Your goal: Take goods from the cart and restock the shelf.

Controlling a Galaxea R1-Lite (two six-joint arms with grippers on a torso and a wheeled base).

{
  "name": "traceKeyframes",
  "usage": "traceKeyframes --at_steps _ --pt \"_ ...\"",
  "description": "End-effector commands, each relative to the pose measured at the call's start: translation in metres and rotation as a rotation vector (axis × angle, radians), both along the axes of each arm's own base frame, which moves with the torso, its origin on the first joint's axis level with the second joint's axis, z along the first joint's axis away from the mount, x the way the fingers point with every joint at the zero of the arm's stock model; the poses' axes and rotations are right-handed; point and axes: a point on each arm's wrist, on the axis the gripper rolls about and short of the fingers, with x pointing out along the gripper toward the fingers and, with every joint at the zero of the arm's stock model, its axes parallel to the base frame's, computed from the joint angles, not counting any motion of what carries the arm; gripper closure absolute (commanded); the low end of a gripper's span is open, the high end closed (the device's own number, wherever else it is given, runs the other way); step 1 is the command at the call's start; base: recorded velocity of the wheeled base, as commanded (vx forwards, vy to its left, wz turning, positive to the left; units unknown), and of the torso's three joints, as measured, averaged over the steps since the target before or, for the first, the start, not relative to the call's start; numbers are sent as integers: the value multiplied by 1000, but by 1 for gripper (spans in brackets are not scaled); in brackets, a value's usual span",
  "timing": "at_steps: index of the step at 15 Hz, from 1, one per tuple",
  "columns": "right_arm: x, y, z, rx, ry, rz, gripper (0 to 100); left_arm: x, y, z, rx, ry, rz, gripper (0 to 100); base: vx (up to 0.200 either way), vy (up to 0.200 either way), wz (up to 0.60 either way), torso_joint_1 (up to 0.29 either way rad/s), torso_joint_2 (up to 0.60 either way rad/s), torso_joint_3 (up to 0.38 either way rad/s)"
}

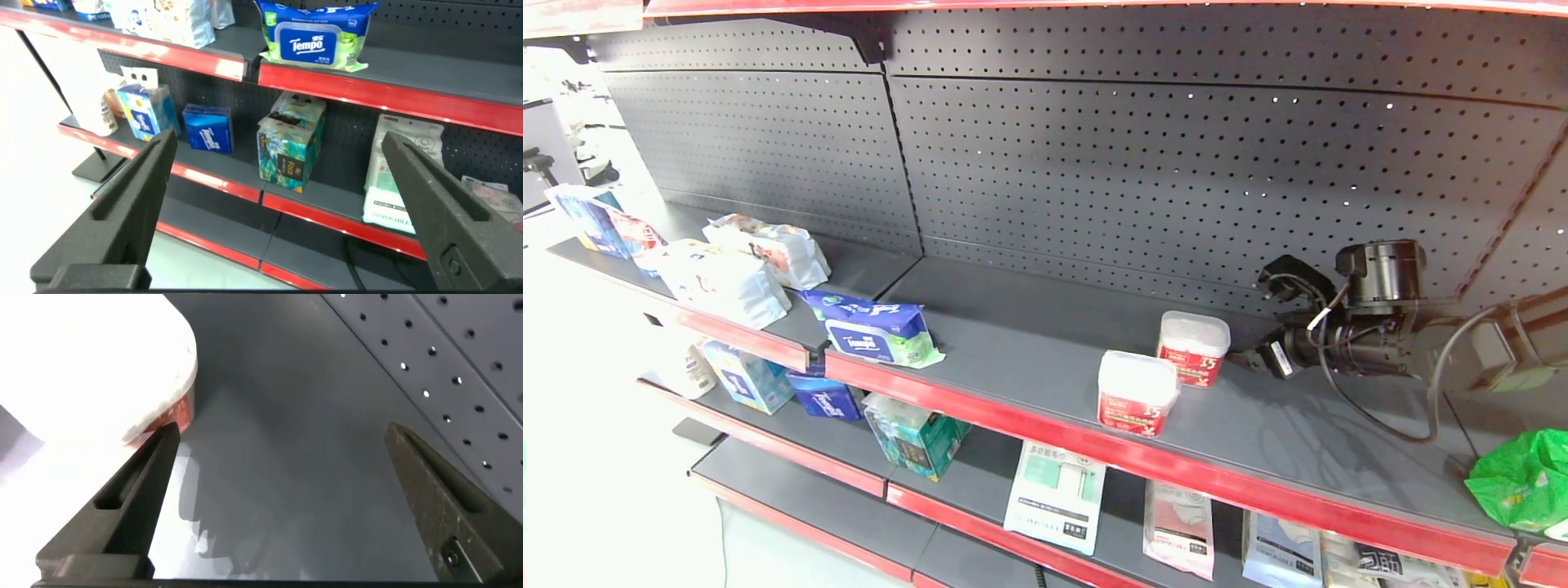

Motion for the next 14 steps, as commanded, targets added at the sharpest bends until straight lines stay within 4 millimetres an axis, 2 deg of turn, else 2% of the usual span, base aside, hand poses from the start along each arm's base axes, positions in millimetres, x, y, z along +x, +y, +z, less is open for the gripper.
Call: traceKeyframes --at_steps 1,14 --pt "0 4 0 3 -2 11 0 0 0 0 1 2 1 0 0 0 0 0 0 0" --pt "7 20 2 9 -20 47 0 0 0 0 -1 2 0 0 0 0 0 0 0 0"
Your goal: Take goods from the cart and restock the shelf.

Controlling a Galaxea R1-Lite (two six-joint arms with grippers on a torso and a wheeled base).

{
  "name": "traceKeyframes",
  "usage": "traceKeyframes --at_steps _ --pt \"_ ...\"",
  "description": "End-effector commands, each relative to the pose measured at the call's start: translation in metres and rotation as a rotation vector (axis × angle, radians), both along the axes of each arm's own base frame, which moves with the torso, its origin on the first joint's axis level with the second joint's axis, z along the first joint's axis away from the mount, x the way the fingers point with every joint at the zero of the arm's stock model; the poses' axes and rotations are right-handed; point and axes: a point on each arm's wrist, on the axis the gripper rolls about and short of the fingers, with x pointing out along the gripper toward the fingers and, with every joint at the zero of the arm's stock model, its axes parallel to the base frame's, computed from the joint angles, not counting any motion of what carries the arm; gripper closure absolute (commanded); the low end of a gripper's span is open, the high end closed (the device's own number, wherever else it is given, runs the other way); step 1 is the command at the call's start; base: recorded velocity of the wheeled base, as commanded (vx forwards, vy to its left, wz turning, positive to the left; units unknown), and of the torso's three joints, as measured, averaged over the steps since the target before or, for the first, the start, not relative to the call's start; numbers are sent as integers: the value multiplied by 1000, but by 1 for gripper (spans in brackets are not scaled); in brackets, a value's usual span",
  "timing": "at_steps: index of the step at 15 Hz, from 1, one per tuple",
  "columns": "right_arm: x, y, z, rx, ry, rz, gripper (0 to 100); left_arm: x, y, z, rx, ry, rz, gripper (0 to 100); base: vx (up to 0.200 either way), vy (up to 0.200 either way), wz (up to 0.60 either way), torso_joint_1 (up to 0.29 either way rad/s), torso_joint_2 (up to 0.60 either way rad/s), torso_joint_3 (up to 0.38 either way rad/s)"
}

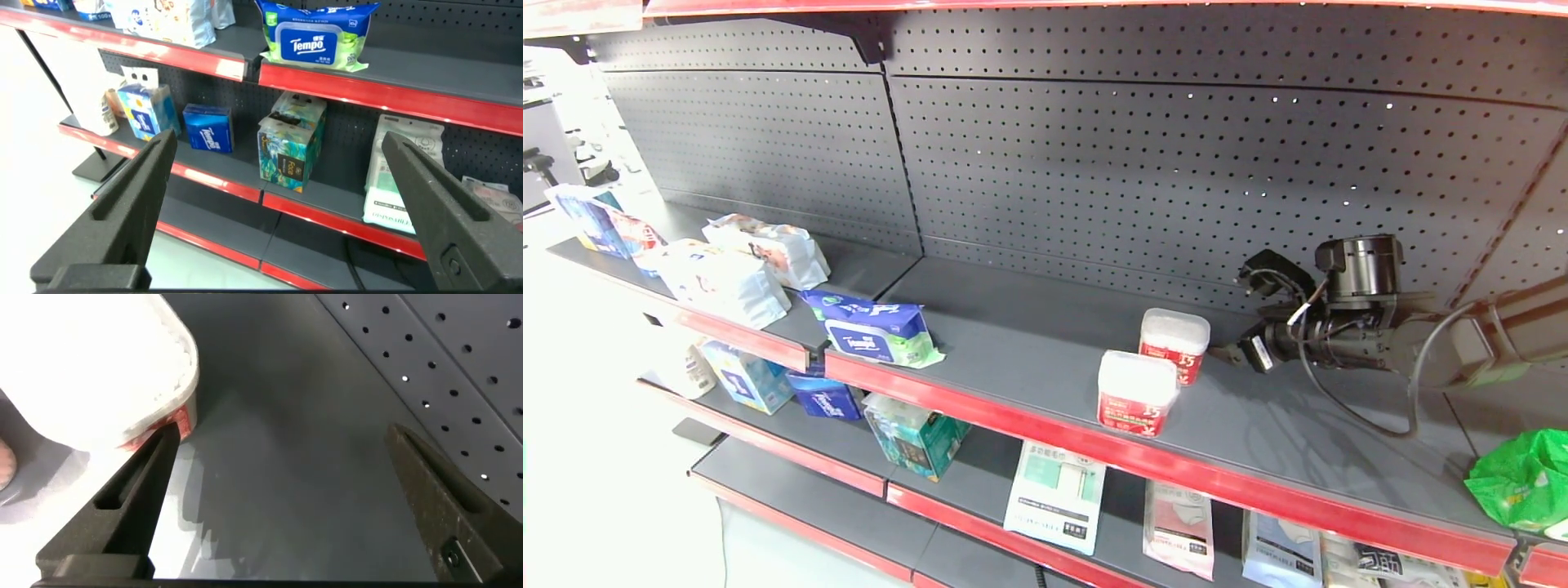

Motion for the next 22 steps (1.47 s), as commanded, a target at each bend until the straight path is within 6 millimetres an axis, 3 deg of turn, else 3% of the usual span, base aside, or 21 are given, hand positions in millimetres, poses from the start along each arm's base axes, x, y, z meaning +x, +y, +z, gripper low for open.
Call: traceKeyframes --at_steps 1,7,11,13,15,18,20,21,22 --pt "2 3 0 0 -3 7 0 0 0 0 0 2 1 0 0 0 0 0 0 0" --pt "4 2 -3 -2 3 5 0 0 0 0 0 2 1 0 0 0 0 0 0 0" --pt "-12 -20 12 -1 -22 -56 0 0 0 0 0 2 1 0 0 0 0 0 0 0" --pt "-37 -41 23 -3 -31 -114 0 0 0 0 0 1 1 0 0 0 0 0 0 0" --pt "-76 -52 33 22 -38 -164 0 0 0 0 0 2 1 0 0 0 0 0 0 0" --pt "-143 -55 57 188 -108 -269 0 0 0 0 0 1 1 0 0 0 0 0 0 0" --pt "-182 -62 61 208 -164 -303 0 0 0 0 0 2 -1 0 0 0 0 0 0 0" --pt "-221 -63 62 215 -239 -314 0 0 0 0 0 2 1 0 0 0 0 0 0 0" --pt "-239 -63 60 219 -274 -308 0 0 0 0 0 2 -1 0 0 0 0 0 0 0"
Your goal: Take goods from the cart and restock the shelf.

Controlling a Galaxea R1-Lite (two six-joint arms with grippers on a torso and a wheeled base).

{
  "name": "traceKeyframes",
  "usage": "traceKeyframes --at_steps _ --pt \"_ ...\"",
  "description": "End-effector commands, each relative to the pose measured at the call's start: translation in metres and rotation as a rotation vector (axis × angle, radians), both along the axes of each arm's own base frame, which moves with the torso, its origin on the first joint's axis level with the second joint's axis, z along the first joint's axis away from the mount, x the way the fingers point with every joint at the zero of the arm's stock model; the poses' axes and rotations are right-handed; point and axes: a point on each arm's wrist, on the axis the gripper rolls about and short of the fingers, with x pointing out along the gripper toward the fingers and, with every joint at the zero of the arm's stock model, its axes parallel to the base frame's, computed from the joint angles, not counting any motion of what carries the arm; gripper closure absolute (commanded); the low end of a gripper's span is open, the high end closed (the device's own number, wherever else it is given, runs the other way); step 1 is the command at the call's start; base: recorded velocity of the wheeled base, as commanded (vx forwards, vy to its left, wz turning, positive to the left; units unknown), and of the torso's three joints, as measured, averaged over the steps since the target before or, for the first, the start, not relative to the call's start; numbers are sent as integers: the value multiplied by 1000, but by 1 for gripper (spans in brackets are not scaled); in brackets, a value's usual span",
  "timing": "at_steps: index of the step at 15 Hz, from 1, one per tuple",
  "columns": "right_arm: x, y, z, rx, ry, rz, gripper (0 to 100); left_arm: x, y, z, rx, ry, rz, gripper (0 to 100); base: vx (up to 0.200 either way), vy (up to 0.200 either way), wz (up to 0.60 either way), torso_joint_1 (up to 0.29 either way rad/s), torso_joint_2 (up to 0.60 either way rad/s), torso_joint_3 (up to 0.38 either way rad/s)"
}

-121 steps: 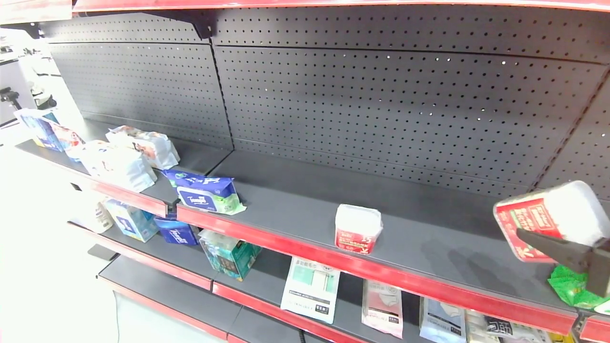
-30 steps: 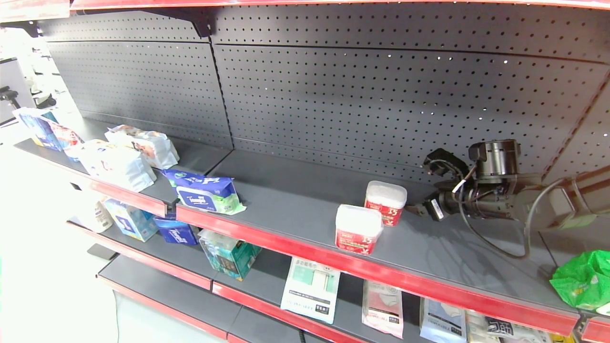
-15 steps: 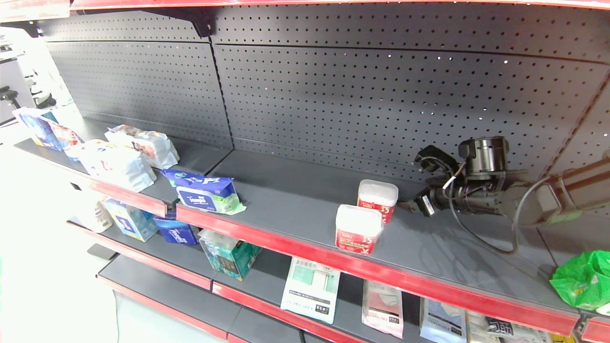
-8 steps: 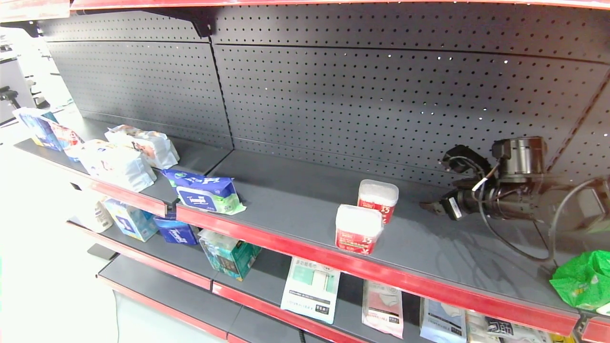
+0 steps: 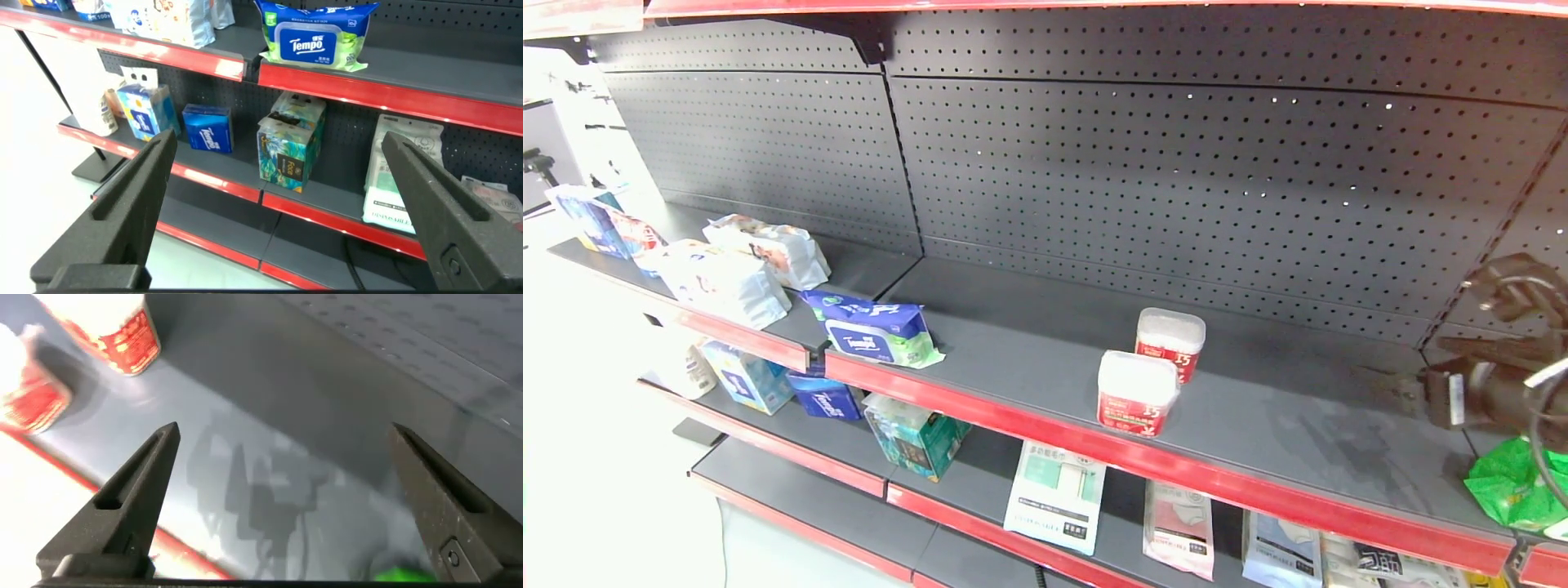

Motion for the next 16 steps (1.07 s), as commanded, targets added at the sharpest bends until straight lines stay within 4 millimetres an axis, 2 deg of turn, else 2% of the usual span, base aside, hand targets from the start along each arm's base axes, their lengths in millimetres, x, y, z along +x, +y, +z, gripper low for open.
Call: traceKeyframes --at_steps 1,2,4,6,8,9,10,13,16 --pt "-107 1 -8 30 -202 -2 0 0 0 0 0 1 2 0 0 0 0 0 0 0" --pt "-131 2 -19 57 -253 3 0 0 0 0 0 1 2 0 0 0 0 0 0 0" --pt "-165 3 -38 74 -365 27 0 0 0 0 0 1 2 0 0 0 0 0 0 0" --pt "-188 3 -59 79 -452 22 0 0 0 0 0 1 0 0 0 0 0 0 0 0" --pt "-204 3 -75 131 -449 5 0 0 0 0 -1 2 0 0 0 0 0 0 0 0" --pt "-205 3 -76 131 -450 7 0 0 0 0 0 2 2 0 0 0 0 0 0 0" --pt "-220 3 -98 147 -420 -1 0 0 0 0 0 2 2 0 0 0 0 0 0 0" --pt "-219 1 -102 253 -395 -101 0 0 0 0 -1 2 2 0 0 0 0 0 0 0" --pt "-219 1 -102 217 -396 -94 0 0 0 0 0 2 2 0 0 0 0 0 0 0"
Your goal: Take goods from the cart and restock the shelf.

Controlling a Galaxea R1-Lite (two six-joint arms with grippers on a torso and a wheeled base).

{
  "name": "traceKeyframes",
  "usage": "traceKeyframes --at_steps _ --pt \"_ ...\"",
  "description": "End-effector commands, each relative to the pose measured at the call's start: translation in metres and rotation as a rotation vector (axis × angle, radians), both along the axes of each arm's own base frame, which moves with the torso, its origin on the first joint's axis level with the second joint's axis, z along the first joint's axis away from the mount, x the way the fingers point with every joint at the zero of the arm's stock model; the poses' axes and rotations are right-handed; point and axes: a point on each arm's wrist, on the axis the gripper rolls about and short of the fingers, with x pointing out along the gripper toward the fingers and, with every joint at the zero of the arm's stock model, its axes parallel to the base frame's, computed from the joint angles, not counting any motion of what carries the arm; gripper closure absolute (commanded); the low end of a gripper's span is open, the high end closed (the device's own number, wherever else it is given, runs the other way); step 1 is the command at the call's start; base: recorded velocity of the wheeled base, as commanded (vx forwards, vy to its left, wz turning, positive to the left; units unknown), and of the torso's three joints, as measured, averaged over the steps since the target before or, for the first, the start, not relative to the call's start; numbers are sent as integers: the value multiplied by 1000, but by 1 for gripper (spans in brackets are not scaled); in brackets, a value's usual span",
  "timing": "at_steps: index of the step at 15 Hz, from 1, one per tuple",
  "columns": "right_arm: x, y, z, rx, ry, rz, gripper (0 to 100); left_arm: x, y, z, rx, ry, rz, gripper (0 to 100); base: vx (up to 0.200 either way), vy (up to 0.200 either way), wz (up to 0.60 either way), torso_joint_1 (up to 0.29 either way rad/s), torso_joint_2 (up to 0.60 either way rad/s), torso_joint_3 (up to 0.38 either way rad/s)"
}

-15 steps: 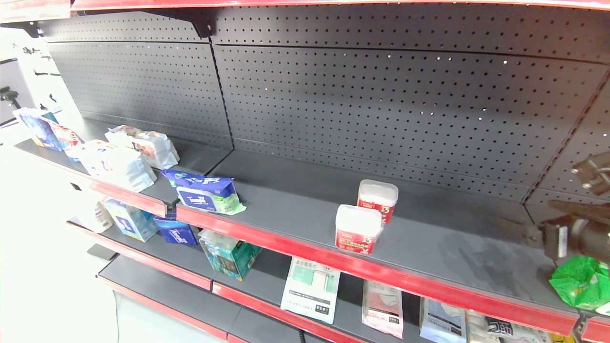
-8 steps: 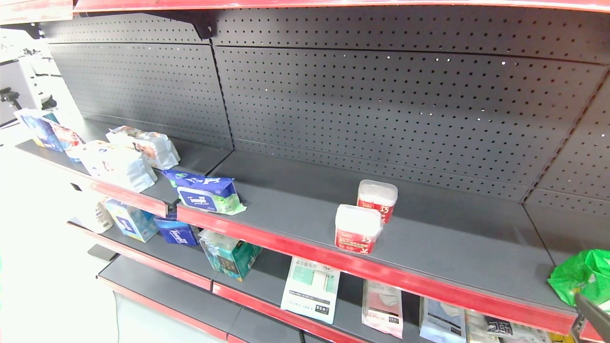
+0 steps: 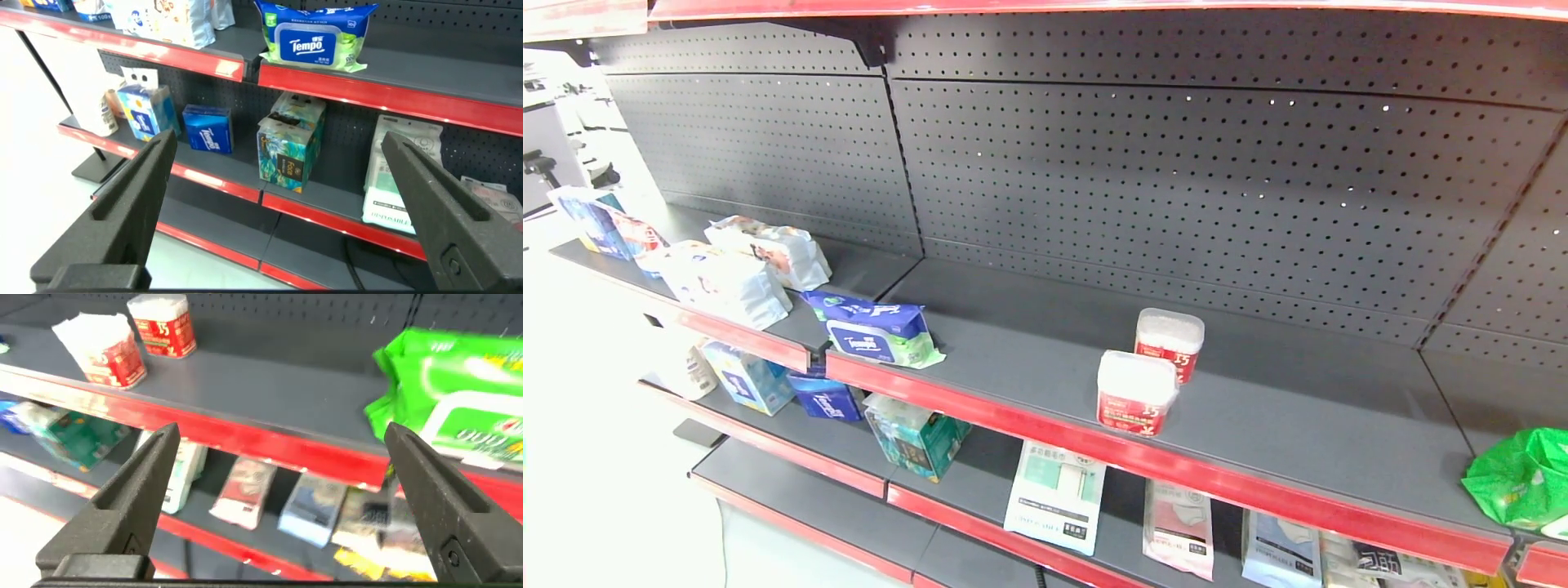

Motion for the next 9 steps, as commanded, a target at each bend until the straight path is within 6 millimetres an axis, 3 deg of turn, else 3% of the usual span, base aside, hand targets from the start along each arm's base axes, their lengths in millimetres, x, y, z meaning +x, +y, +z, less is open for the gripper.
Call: traceKeyframes --at_steps 1,9 --pt "-2 0 -1 -7 -26 2 0 0 0 0 1 2 0 0 0 0 0 0 0 0" --pt "-2 0 -1 -2 -26 1 0 0 0 0 0 2 0 0 0 0 0 0 0 0"
